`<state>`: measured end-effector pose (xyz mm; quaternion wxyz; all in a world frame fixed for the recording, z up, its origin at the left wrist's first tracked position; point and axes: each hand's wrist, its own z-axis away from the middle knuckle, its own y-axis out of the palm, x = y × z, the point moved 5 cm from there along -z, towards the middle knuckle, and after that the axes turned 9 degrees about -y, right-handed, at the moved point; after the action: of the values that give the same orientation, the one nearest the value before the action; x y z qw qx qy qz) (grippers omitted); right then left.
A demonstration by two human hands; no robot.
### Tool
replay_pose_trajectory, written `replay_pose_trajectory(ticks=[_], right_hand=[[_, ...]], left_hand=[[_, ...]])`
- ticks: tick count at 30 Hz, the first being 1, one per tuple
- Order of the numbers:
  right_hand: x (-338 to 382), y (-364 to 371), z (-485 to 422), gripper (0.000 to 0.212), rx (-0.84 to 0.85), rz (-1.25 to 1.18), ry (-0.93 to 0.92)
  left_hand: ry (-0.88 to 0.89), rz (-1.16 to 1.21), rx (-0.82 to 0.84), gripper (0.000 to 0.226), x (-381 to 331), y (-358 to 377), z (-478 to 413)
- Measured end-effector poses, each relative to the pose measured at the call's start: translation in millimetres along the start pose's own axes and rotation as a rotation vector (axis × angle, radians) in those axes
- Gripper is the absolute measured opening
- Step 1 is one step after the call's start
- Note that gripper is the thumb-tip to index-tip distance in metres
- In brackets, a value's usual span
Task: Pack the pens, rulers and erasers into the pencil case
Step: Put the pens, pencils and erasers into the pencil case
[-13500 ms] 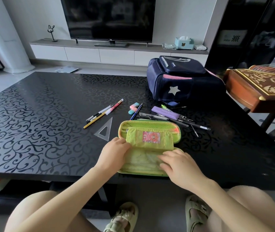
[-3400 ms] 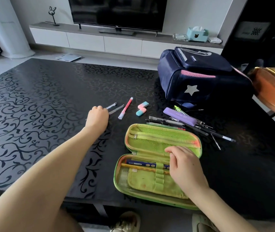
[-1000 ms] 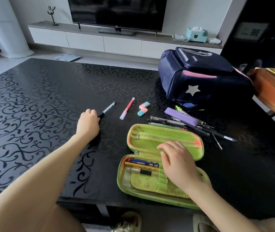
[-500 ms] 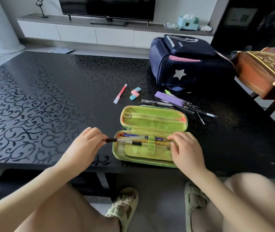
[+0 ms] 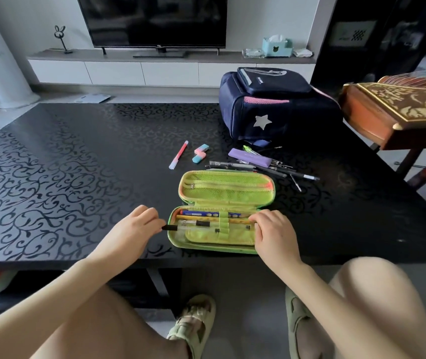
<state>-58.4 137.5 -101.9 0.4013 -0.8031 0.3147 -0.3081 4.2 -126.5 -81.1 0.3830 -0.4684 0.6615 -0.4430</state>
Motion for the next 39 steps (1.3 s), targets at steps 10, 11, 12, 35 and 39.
replay_pose_trajectory(ticks=[10,11,12,35,39], right_hand=[[1.4,-1.8,-1.9,0.026,0.033,0.000,-0.030],[0.6,-2.1,-2.1,0.028,0.044,0.000,-0.036],[-1.5,-2.5,-2.6,0.029,0.056,-0.003,-0.041],[28.8,53.2,-128.7,0.036,0.358,-0.109,0.064],[59.9,83.0,-143.1,0.032,0.436,0.020,0.067]], left_hand=[[0.182,0.000,0.061,0.014,-49.7,22.8,-40.5],[0.194,0.012,0.053,0.009,-54.0,24.2,-42.3],[0.190,0.040,0.054,0.007,-56.7,26.1,-43.8],[-0.788,0.539,0.021,0.023,31.6,56.3,-116.2],[-0.833,0.639,-0.003,0.024,32.8,57.2,-114.2]])
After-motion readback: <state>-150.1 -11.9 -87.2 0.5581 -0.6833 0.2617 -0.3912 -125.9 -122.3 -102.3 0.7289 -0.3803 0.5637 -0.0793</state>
